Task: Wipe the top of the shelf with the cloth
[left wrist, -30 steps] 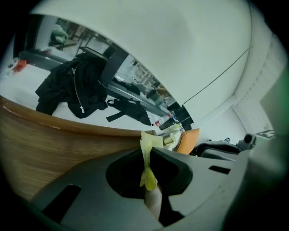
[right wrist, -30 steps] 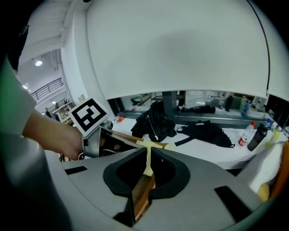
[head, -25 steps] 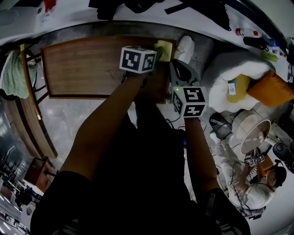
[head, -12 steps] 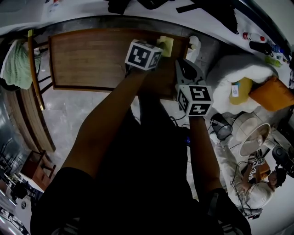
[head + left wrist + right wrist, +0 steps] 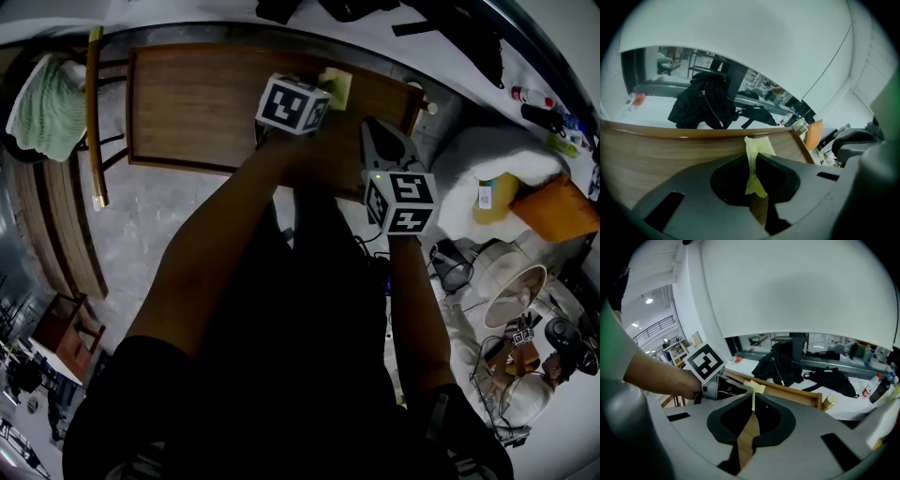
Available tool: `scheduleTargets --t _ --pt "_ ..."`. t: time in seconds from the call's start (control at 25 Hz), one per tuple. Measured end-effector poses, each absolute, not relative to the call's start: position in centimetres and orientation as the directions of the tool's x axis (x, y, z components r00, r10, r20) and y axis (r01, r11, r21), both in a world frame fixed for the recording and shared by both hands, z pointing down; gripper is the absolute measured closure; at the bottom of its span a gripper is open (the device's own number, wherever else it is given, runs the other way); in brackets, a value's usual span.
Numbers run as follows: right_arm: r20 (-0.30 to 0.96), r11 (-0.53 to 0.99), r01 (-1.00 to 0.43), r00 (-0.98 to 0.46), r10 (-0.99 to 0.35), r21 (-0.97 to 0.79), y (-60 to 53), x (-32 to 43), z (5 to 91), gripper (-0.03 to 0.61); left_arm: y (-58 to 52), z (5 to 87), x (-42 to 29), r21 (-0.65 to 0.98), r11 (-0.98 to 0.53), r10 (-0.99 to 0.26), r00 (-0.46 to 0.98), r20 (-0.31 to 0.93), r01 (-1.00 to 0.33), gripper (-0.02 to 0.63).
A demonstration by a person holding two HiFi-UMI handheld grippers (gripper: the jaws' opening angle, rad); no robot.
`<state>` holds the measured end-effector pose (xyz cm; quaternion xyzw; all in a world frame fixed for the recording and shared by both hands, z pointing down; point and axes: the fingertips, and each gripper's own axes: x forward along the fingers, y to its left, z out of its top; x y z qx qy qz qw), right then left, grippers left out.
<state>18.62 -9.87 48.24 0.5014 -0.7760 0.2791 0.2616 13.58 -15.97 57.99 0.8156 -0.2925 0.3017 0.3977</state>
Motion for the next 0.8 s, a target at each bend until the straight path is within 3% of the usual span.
scheduleTargets --t 0.8 --pt "0.706 0.407 -0.901 -0.387 -0.593 -0.152 -11.0 8.1 47.4 0.552 -19.6 58.7 -2.5 0.380 -0.477 -0.305 0.555 0.774 -0.792 0.586"
